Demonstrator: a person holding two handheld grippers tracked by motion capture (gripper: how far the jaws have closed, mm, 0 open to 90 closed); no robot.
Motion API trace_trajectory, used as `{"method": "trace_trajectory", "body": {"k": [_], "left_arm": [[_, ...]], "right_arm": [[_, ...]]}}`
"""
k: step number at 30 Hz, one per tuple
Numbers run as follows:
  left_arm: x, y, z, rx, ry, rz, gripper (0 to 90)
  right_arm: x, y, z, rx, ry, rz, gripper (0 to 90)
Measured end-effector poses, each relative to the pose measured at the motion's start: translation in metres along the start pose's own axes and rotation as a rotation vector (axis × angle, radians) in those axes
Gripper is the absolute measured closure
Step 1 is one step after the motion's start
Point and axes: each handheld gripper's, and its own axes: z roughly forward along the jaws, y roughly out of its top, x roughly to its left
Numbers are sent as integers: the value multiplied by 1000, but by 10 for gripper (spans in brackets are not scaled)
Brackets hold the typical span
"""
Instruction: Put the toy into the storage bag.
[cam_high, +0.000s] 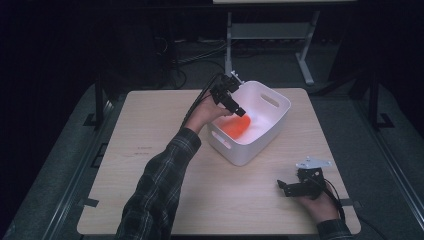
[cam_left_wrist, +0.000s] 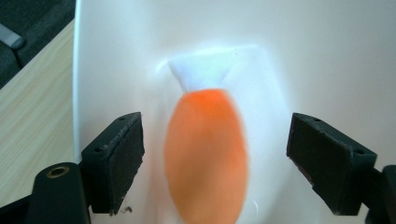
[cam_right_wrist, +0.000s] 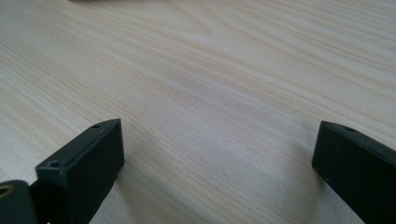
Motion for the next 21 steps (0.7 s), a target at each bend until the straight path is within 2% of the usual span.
{"method": "trace_trajectory", "body": {"k": [10, 21], "left_arm": [[1, -1, -28, -44, 18, 4, 189], [7, -15, -59, -88, 25, -19, 188]], "right_arm": [[0, 0, 0, 1, 0, 4, 19], [0, 0, 0, 0, 1, 2, 19]]}}
